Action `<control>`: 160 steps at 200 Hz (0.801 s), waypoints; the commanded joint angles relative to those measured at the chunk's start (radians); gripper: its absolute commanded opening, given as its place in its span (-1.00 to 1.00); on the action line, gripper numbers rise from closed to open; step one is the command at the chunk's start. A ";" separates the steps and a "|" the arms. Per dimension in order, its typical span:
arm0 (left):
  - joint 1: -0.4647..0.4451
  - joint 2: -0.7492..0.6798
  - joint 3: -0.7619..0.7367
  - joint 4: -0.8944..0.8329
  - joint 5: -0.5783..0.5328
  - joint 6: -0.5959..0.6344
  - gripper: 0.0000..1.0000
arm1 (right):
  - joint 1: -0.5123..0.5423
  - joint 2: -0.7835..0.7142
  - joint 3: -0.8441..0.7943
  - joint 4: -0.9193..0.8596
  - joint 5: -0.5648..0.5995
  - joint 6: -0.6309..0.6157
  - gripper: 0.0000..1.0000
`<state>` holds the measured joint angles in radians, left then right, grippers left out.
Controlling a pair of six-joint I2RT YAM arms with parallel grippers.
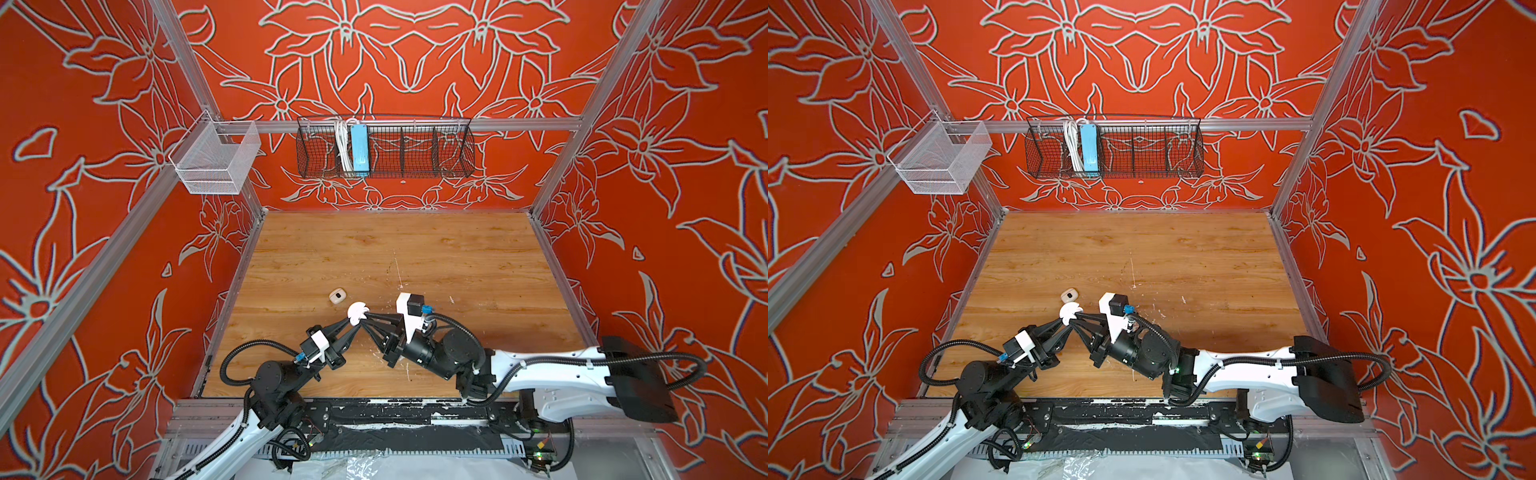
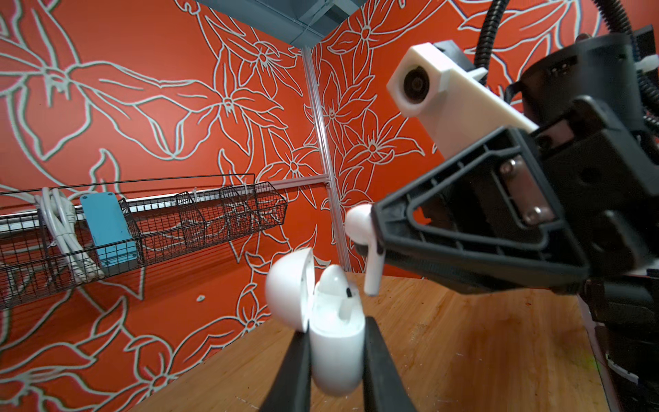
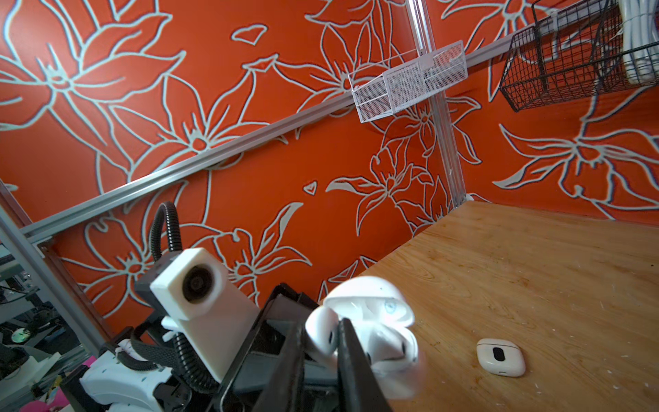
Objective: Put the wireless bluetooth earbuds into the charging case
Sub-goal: 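Lower the earbud stem-first into the case held by the left gripper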
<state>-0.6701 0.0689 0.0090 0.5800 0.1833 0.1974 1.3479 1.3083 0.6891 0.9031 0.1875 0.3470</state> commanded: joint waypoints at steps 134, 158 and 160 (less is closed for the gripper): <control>-0.008 -0.016 -0.033 -0.032 -0.073 -0.026 -1.00 | 0.004 0.096 0.075 0.105 0.111 -0.105 -0.88; -0.008 -0.020 -0.034 -0.036 -0.076 -0.026 -1.00 | 0.003 0.106 0.082 0.107 0.113 -0.104 -0.88; -0.008 -0.019 -0.034 -0.036 -0.076 -0.026 -1.00 | 0.005 0.106 0.082 0.108 0.114 -0.104 -0.88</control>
<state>-0.6708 0.0643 0.0090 0.5316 0.1135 0.1776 1.3483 1.4021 0.7414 0.9699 0.2768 0.2611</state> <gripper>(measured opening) 0.204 0.176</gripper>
